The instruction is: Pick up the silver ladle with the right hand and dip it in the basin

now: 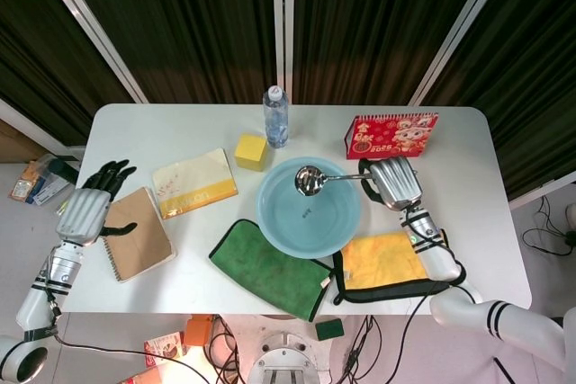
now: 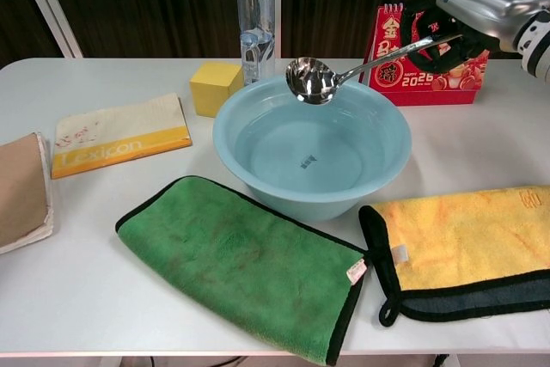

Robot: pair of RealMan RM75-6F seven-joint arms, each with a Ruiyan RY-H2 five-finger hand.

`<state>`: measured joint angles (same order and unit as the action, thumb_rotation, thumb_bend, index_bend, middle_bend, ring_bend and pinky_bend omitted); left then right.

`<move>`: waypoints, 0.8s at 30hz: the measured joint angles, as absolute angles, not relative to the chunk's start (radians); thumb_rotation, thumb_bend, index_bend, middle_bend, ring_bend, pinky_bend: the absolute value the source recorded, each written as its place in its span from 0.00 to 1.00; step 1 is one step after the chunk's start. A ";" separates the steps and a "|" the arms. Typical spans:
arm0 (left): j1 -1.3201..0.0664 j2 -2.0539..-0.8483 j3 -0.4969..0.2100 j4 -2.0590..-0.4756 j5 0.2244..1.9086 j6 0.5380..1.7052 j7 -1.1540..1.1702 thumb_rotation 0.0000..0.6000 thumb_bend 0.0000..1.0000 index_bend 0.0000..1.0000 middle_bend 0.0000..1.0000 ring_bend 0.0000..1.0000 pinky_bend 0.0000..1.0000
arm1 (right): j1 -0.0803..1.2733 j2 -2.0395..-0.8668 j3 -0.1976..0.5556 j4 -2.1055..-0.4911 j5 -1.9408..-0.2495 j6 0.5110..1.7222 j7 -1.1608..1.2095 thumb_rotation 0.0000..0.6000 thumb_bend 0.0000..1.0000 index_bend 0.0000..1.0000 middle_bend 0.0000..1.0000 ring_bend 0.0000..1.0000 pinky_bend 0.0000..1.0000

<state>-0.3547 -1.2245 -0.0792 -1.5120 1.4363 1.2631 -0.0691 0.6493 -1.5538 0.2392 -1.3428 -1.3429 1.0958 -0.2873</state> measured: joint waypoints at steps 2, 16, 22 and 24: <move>-0.354 -1.225 -0.079 -1.509 1.437 1.263 -0.075 1.00 0.10 0.12 0.04 0.04 0.20 | 0.659 -1.578 0.229 -1.319 -1.350 1.096 -0.296 1.00 0.59 0.88 0.76 0.77 0.87; -0.348 -1.223 -0.079 -1.492 1.441 1.268 -0.105 1.00 0.10 0.12 0.04 0.04 0.20 | 0.705 -1.673 0.181 -1.226 -1.374 1.063 -0.353 1.00 0.59 0.89 0.76 0.77 0.87; -0.346 -1.225 -0.078 -1.479 1.441 1.265 -0.119 1.00 0.10 0.12 0.04 0.04 0.20 | 0.711 -1.688 0.172 -1.214 -1.363 1.047 -0.376 1.00 0.59 0.89 0.76 0.77 0.87; -0.346 -1.225 -0.078 -1.476 1.443 1.265 -0.122 1.00 0.10 0.12 0.04 0.04 0.20 | 0.712 -1.690 0.171 -1.214 -1.353 1.039 -0.380 1.00 0.59 0.89 0.76 0.77 0.87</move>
<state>-0.3457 -1.2254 -0.0778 -1.4765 1.4427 1.2646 -0.1225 0.7115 -1.6902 0.1711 -1.2145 -1.3533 1.0391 -0.3801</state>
